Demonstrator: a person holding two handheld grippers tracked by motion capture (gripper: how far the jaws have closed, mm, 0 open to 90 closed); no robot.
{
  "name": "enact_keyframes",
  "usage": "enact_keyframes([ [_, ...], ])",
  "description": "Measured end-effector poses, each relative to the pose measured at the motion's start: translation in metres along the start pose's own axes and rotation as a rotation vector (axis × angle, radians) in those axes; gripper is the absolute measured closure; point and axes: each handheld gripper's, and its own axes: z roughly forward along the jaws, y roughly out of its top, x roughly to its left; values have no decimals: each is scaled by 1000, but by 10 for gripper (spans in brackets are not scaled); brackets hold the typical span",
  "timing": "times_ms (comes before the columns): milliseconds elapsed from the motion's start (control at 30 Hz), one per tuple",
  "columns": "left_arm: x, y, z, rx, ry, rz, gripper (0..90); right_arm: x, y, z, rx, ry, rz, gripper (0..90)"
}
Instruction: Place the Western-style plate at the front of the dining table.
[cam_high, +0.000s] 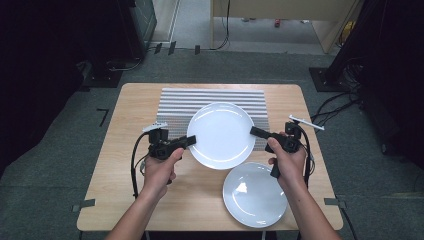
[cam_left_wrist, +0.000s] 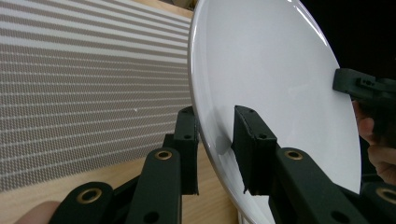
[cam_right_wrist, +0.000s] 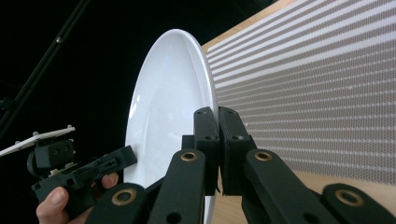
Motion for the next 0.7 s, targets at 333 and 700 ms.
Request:
enact_keyframes([
  [333,14,36,18,1,56,-6,722,-7,25,31,-14,-13,30,880],
  [700,40,61,50,21,128,-41,705,-23,44,69,-35,-48,65,879],
])
